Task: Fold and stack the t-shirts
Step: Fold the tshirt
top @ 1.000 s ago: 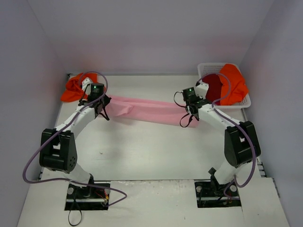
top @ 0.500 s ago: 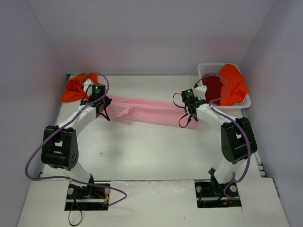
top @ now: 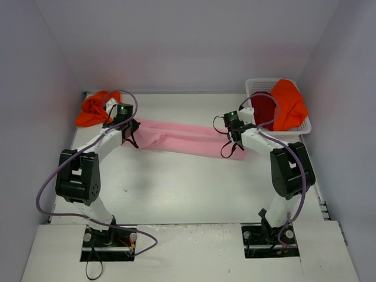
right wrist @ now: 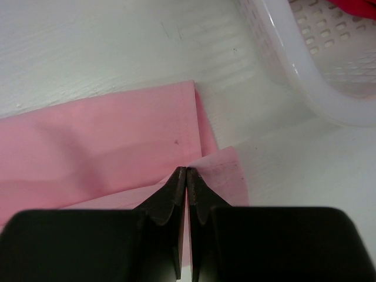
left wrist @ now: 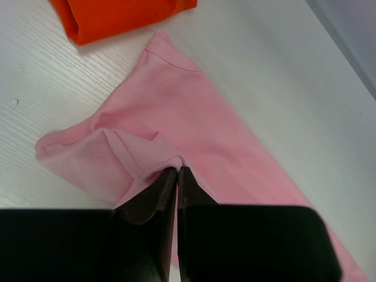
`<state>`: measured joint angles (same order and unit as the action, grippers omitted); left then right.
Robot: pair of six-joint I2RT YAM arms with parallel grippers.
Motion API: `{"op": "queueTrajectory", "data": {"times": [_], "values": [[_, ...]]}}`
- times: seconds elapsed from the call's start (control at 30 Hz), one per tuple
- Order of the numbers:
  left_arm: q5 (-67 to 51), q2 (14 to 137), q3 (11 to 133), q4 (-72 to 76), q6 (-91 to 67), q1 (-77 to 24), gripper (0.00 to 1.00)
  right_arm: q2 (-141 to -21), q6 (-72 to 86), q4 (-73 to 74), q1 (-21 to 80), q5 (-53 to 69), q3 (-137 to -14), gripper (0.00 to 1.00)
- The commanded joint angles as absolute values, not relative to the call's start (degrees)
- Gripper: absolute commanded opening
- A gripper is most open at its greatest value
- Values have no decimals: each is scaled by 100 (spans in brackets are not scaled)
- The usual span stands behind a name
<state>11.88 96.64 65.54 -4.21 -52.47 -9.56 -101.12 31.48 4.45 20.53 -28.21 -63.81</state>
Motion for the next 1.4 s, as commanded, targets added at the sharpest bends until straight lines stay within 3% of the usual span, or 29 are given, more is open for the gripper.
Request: {"op": "queueTrajectory", "data": {"times": [0.0, 0.83, 0.93, 1.03, 1.1, 1.13, 1.17, 1.2, 1.27, 1.37], "values": [[1345, 9606, 6899, -97, -5177, -879, 0, -10107, 3129, 325, 1969, -2953, -6644, 0], [1309, 10230, 7181, 343, -5194, -888, 0, -10547, 3032, 132, 1890, -2892, -6759, 0], [1318, 10266, 7198, 351, -5186, -888, 0, -10582, 3024, 114, 1872, -2865, -6768, 10], [1345, 10266, 7198, 387, -5194, -879, 0, -10582, 2989, 88, 1872, -2848, -6768, 34], [1362, 10239, 7146, 491, -5168, -888, 20, -10556, 2980, 70, 1881, -2821, -6750, 40], [1362, 10204, 7119, 536, -5168, -888, 29, -10530, 2953, 62, 1881, -2821, -6741, 48], [1371, 10187, 7093, 623, -5133, -879, 52, -10512, 2944, 53, 1872, -2830, -6733, 53], [1371, 10143, 7067, 641, -5115, -879, 61, -10486, 2944, 53, 1881, -2847, -6715, 60], [1397, 10108, 7058, 668, -5115, -888, 75, -10398, 2927, 53, 1881, -2874, -6680, 67], [1415, 10064, 7075, 650, -5115, -879, 80, -10222, 2883, 53, 1890, -2874, -6662, 69]]}}
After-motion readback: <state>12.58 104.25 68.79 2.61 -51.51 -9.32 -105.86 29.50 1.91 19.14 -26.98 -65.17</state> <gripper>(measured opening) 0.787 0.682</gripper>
